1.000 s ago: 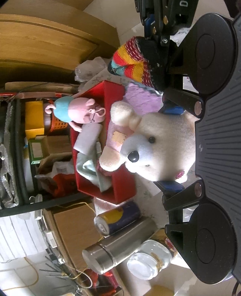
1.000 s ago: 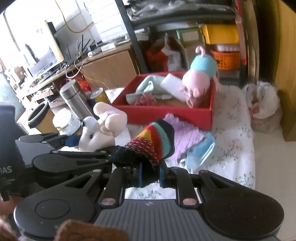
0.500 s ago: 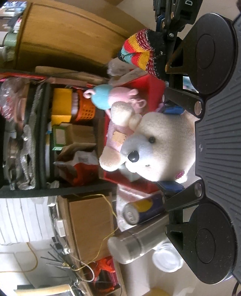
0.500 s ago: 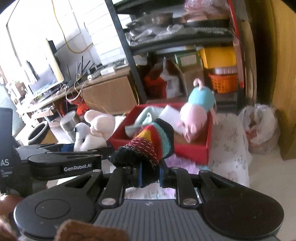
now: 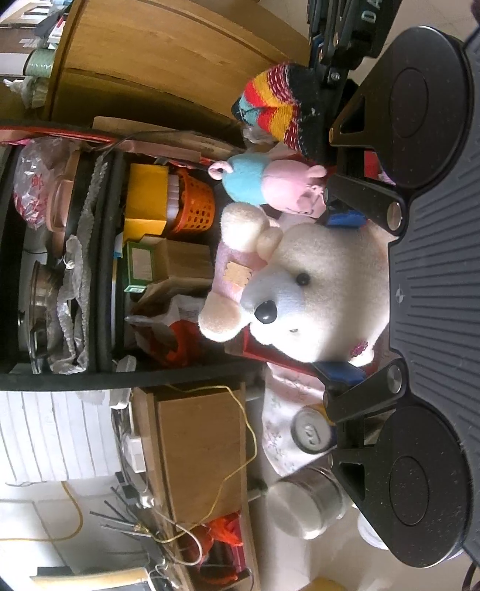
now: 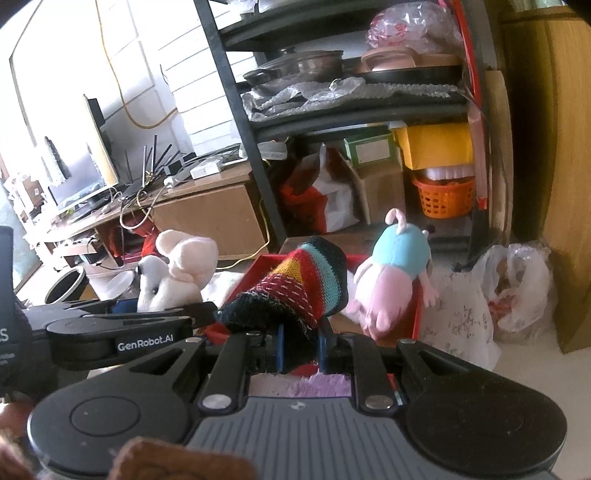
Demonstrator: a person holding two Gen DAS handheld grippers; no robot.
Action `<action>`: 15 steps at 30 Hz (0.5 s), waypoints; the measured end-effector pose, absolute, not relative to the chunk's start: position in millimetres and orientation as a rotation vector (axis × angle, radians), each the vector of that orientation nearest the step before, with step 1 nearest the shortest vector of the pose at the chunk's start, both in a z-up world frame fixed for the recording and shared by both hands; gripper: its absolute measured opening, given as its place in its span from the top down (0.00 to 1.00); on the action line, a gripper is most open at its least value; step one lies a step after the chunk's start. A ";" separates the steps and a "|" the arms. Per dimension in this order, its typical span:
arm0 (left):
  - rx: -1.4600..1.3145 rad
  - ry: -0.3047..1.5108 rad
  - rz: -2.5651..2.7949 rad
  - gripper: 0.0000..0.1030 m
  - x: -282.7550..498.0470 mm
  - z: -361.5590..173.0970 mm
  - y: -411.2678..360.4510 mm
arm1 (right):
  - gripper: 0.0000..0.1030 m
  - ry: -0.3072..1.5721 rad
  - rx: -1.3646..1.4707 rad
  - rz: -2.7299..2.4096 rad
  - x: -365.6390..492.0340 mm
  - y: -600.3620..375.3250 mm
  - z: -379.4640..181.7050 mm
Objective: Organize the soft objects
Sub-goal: 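Carry the bunny and the rainbow hat toward the red box with both grippers, then lower the bunny and the hat into the red box and open both grippers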
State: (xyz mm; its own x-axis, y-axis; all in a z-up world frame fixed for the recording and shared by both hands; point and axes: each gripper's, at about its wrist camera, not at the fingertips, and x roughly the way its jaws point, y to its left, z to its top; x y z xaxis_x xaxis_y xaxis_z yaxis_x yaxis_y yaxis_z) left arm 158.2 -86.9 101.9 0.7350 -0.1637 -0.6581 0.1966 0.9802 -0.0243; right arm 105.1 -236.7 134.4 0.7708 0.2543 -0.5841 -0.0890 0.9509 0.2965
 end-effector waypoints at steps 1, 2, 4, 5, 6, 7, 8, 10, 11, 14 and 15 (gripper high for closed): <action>0.045 0.720 -0.198 0.36 162.6 101.5 -87.6 | 1.00 0.668 0.256 0.185 110.0 -236.6 134.3; 0.042 0.722 -0.197 0.36 166.5 100.7 -88.1 | 1.00 0.670 0.252 0.181 116.7 -236.3 133.6; 0.035 0.727 -0.194 0.36 176.4 99.4 -89.4 | 1.00 0.670 0.254 0.170 130.0 -236.3 131.7; 0.030 0.729 -0.195 0.36 181.3 98.9 -89.4 | 1.00 0.670 0.257 0.166 136.3 -236.4 130.7; 0.024 0.731 -0.196 0.36 187.1 98.1 -89.5 | 1.00 0.674 0.262 0.164 142.8 -236.8 129.3; 0.019 0.734 -0.193 0.36 193.3 97.0 -89.6 | 1.00 0.677 0.266 0.162 150.7 -237.1 127.4; 0.017 0.738 -0.189 0.36 198.9 95.6 -89.9 | 1.00 0.680 0.263 0.159 157.4 -236.6 125.3; 0.015 0.746 -0.181 0.35 211.6 91.6 -90.8 | 1.00 0.691 0.254 0.155 171.2 -235.1 120.9; 0.013 0.748 -0.177 0.35 216.7 88.8 -91.3 | 1.00 0.695 0.251 0.153 176.4 -234.4 117.8; 0.020 0.764 -0.166 0.34 234.2 79.5 -94.4 | 1.00 0.705 0.245 0.143 197.8 -233.0 108.0; 0.023 0.766 -0.163 0.34 240.4 75.6 -95.6 | 1.00 0.710 0.246 0.144 205.2 -232.3 103.6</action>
State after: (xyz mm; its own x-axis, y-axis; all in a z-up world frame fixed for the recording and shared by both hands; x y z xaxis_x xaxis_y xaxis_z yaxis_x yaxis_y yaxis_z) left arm 240.4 -95.6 75.6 0.7084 -0.1385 -0.6920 0.1552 0.9871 -0.0386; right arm 205.2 -232.3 103.6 0.7503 0.2131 -0.6258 -0.0469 0.9614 0.2711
